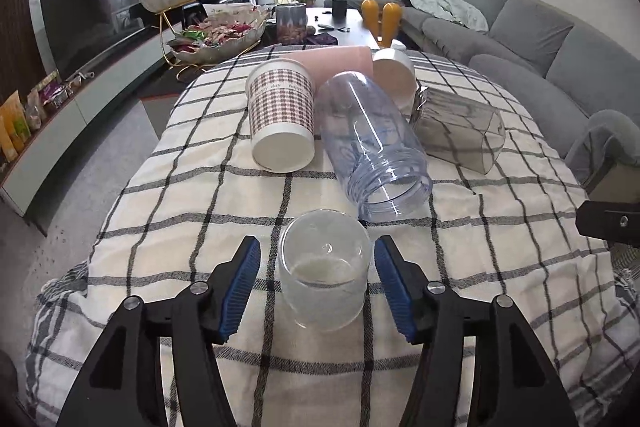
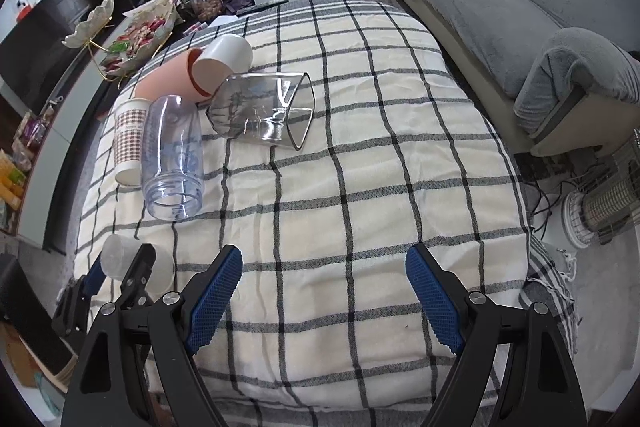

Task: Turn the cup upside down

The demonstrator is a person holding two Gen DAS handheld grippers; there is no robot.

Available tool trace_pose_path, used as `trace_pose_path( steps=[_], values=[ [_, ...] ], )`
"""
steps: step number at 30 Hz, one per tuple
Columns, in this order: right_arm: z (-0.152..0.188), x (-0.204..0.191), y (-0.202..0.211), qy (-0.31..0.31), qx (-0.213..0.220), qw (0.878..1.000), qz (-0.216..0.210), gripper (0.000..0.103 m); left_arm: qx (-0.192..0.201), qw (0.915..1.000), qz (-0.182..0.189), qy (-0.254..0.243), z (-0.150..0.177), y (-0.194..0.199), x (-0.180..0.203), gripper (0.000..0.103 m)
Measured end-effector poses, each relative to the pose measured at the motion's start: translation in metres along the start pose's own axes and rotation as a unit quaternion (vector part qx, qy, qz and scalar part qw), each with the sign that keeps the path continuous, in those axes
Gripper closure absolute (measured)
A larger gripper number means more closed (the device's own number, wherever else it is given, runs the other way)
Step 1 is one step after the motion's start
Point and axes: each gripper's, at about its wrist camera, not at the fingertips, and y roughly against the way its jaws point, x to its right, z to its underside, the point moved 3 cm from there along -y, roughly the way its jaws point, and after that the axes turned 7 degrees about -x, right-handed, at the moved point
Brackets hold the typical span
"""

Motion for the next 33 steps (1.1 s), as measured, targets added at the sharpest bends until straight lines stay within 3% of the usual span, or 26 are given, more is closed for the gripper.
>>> trace_pose_path(
  steps=[5, 11, 17, 22, 33],
  values=[
    [-0.002, -0.003, 0.015, 0.004, 0.02, 1.0, -0.005, 0.019, -0.013, 0.9999, 0.009, -0.001, -0.004, 0.019, -0.002, 0.044],
    [-0.001, -0.013, 0.037, 0.022, 0.061, 0.998, -0.003, 0.019, -0.004, 0.9999, 0.015, -0.001, -0.014, 0.052, -0.007, 0.037],
    [0.002, -0.023, 0.068, 0.037, 0.124, 0.991, 0.017, 0.019, -0.009, 0.9999, 0.006, 0.002, -0.022, 0.078, -0.016, 0.028],
    [0.007, -0.028, 0.093, 0.039, 0.177, 0.983, 0.03, 0.01, -0.001, 0.9997, 0.002, 0.023, -0.028, 0.094, -0.026, 0.018],
    [0.011, -0.032, 0.102, 0.04, 0.193, 0.98, 0.029, 0.009, 0.008, 0.9992, -0.02, 0.034, -0.03, 0.111, -0.033, 0.014]
  ],
)
